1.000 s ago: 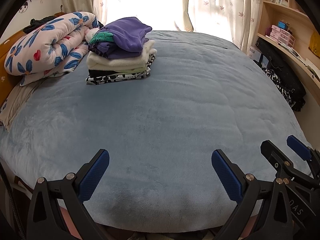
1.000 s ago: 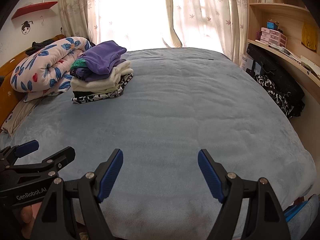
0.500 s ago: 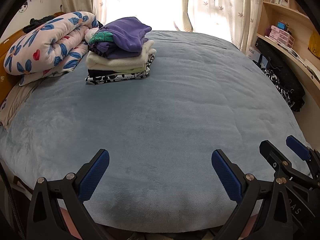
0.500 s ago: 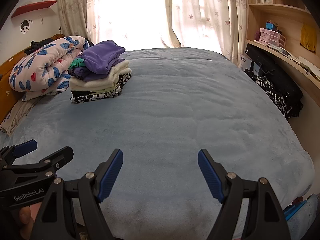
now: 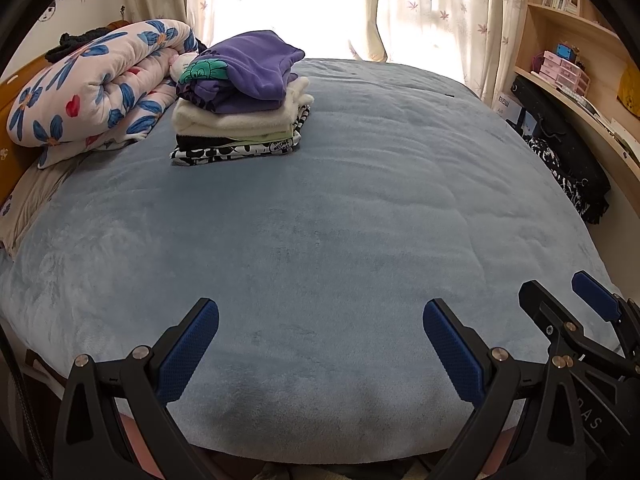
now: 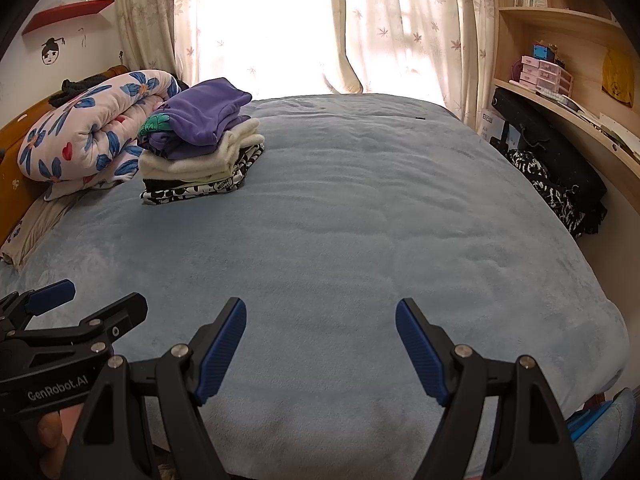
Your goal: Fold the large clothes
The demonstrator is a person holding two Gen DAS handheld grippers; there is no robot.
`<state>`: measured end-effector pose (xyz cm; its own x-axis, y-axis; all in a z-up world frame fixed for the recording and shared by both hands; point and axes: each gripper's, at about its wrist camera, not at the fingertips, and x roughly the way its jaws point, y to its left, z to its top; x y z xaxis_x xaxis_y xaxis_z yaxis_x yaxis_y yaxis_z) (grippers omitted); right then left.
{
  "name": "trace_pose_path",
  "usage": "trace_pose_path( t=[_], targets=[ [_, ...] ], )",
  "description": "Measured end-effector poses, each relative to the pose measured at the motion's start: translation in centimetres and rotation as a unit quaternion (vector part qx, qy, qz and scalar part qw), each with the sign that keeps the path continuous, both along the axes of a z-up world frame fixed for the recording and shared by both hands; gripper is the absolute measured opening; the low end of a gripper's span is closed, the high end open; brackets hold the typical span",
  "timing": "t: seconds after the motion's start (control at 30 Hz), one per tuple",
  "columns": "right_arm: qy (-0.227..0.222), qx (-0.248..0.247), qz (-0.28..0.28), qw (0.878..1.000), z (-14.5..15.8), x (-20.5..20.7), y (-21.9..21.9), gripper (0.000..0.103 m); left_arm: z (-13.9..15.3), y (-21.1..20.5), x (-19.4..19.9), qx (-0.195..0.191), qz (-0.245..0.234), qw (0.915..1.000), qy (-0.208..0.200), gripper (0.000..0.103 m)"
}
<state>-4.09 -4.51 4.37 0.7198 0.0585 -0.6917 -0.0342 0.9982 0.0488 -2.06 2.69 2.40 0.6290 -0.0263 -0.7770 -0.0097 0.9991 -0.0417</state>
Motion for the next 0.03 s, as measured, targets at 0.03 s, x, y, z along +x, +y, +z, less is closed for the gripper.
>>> trace_pose_path(
  t=[0.03],
  targets=[
    [0.0,0.0,0.0,1.0,0.0,0.0,0.0,0.078,-0.04,0.07,0.03,0.0,0.0,1.0,0.001,0.101]
  ],
)
